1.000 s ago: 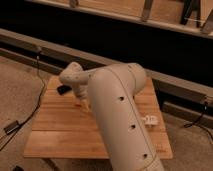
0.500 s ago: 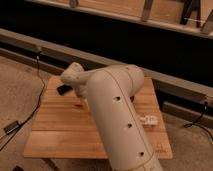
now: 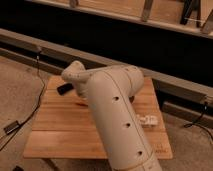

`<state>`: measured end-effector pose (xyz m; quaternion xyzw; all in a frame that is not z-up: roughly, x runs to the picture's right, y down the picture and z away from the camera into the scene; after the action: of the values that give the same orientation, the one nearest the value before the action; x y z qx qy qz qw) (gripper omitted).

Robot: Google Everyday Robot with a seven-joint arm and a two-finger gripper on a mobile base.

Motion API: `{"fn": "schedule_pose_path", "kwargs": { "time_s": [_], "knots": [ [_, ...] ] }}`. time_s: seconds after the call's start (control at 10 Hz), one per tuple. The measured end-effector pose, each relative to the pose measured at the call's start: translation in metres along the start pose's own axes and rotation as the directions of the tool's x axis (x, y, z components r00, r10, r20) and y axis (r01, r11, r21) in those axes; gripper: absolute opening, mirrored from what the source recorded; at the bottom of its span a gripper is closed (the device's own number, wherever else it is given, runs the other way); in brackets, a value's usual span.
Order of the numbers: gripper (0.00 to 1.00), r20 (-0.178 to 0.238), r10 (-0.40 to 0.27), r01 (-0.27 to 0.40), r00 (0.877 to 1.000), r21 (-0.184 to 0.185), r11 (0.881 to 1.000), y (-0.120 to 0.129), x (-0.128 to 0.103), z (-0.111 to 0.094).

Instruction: Place the pepper in the ceramic bowl

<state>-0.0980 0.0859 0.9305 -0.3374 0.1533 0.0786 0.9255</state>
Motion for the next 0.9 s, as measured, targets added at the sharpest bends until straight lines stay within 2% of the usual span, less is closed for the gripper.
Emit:
{"fn": "schedule_pose_path", "kwargs": {
  "time_s": [0.1,0.2,0.5,0.9],
  "knots": [
    [0.02,0.0,0.0,0.0,1.0,-0.002,1.0,-0.001,0.0,0.0],
    [0.0,-0.001,0.0,0.0,1.0,-0.005,1.0,-0.001,0.0,0.0],
    [0.0,0.0,0.001,-0.001,1.0,-0.013,1.0,0.001,0.002,-0.004],
    [0.0,0.021,-0.006,0.006,1.0,-0.01,1.0,0.011,0.011,-0.036]
  ]
}}
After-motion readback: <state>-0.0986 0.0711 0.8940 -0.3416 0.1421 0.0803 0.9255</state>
